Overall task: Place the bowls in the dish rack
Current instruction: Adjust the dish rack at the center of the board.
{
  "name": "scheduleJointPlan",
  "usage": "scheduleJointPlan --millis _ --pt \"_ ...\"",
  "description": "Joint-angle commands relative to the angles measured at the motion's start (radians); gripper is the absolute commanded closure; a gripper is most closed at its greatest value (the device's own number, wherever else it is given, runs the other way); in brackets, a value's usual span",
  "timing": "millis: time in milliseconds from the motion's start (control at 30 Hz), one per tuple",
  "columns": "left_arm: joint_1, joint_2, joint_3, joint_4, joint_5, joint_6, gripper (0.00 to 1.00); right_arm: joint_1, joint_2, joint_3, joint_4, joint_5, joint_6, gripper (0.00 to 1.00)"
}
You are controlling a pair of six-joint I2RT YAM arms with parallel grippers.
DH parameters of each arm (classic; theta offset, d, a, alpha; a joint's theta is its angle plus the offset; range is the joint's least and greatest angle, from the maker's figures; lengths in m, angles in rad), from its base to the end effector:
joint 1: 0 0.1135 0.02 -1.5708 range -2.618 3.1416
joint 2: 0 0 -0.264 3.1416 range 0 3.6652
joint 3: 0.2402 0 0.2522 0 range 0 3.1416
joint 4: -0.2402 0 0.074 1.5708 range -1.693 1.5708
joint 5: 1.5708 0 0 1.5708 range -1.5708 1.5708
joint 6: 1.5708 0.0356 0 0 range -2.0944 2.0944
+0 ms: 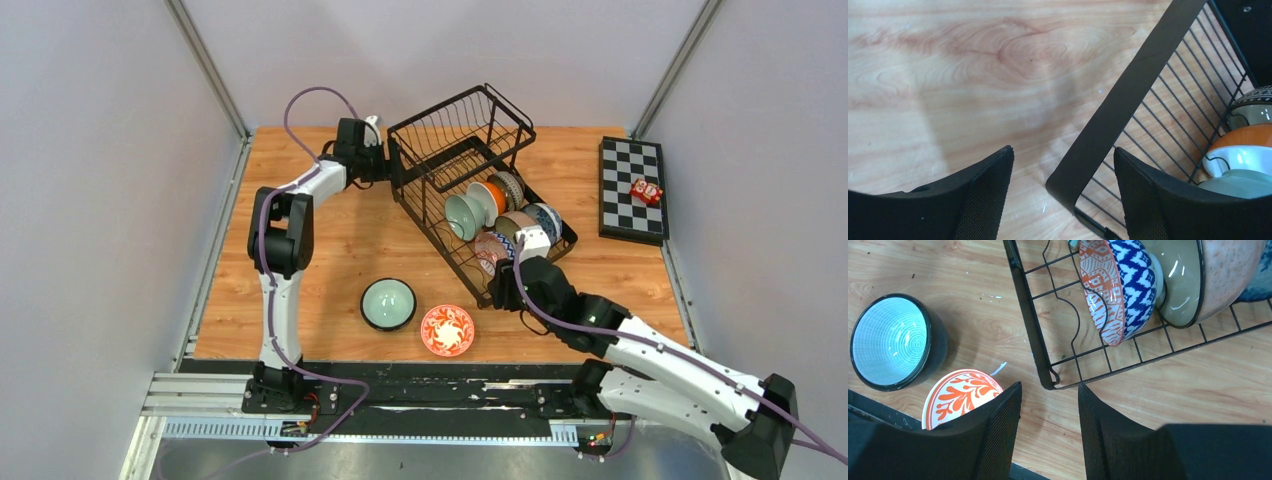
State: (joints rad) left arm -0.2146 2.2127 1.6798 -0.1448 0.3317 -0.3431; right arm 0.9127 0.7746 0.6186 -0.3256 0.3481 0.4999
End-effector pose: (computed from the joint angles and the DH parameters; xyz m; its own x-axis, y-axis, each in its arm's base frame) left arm 0.4894 -0.1185 0.1847 -0.7280 -0.1669 -0.6649 0.2170 0.8640 -0.4544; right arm 0.1184 0.1333 0.2696 -0.5165 0.0686 -0.8535 -0.3546 0.8901 0.2862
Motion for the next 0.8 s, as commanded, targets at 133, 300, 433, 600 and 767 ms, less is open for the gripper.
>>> scheduleJointPlan --millis 133,300,433,600,767 --pt "-0.002 0.088 0.101 -0.025 0.104 0.053 0.4 -0.055 0.102 -0.011 0.004 0.049 0.187 0.49" --pt "-0.007 0.107 0.104 -0.023 0.129 0.057 0.58 -0.068 0.168 -0.011 0.003 0.103 0.285 0.49" --pt "-0.02 0.117 0.113 -0.04 0.138 0.067 0.71 -0.081 0.231 0.0 -0.006 0.117 0.37 0.47" --pt "-0.031 0.107 0.107 -0.058 0.114 0.071 0.98 -0.083 0.281 0.015 -0.028 0.113 0.446 0.47" --pt "-0.03 0.071 0.072 -0.054 0.076 0.06 1.0 -0.085 0.288 0.008 -0.046 0.142 0.5 0.47"
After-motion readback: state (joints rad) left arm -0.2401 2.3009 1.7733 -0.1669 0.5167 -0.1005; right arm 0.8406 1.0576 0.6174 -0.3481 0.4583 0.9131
